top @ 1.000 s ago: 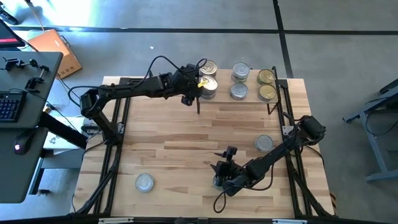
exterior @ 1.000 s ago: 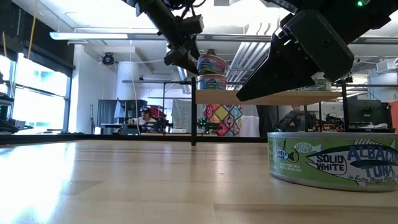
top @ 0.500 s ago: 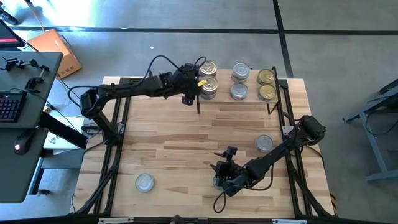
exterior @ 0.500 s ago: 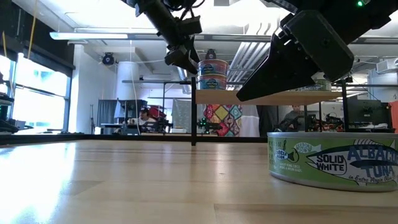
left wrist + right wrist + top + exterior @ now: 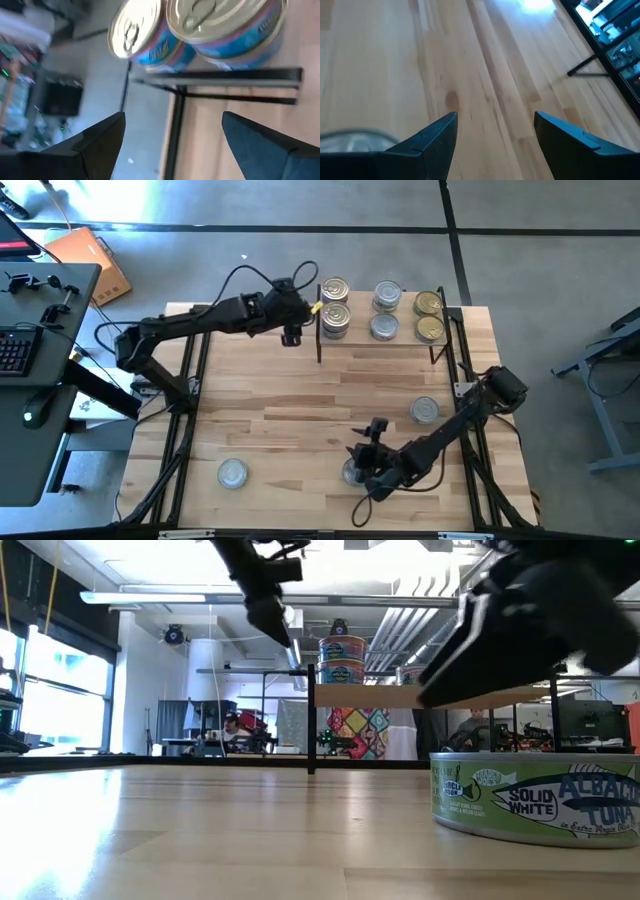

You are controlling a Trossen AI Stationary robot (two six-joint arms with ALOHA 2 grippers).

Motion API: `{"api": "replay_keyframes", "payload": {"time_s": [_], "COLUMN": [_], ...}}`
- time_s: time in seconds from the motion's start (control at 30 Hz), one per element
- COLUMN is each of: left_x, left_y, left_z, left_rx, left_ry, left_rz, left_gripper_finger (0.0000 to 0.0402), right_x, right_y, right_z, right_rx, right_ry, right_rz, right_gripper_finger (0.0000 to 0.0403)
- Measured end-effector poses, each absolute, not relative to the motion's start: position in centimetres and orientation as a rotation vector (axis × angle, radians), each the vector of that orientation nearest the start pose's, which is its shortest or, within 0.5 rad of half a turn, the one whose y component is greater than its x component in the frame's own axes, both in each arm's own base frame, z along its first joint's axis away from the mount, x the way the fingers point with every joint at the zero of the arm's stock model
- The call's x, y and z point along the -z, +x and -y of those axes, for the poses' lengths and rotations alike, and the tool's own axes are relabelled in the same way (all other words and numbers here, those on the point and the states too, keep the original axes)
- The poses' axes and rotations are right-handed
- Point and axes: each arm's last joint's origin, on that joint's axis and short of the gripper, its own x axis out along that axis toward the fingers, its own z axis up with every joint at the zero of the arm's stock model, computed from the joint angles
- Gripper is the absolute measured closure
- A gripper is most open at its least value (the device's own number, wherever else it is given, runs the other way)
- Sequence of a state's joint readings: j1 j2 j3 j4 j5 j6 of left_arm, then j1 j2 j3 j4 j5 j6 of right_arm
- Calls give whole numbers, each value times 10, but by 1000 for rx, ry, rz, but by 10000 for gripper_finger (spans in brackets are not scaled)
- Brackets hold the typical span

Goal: Stack canned seafood by type on shelf
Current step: Stack the green tuna can on top of the other green tuna can on the shelf

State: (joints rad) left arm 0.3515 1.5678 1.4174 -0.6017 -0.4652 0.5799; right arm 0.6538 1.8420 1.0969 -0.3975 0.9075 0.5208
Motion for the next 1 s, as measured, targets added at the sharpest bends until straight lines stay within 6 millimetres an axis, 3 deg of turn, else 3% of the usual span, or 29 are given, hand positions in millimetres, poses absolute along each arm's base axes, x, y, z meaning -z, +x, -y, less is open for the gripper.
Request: {"api": "replay_keyframes", "payload": {"time_s": [0.1,0.23,0.47,0.73,1.0], "left_x": [-326,-311,-266,-215,-200], "left_y": [301,288,273,264,243], "left_z": [-123,-107,-53,26,92], "left_rx": [-551,-547,-460,-260,-169], "left_ry": [506,476,421,329,274], "left_rz": [-960,-912,-757,-525,-350], "left_gripper_finger": [84,94,104,104,104], "right_x": [-168,-184,-197,-182,-188], "right_y": [273,243,203,204,229], "right_z": [-195,-201,-208,-223,-236], "right_rx": [429,435,362,142,2], "right_ry": [-298,-259,-130,-117,-90], "right_rz": [-735,-759,-967,-1165,-953], "right_gripper_finger": [148,148,148,148,148]}}
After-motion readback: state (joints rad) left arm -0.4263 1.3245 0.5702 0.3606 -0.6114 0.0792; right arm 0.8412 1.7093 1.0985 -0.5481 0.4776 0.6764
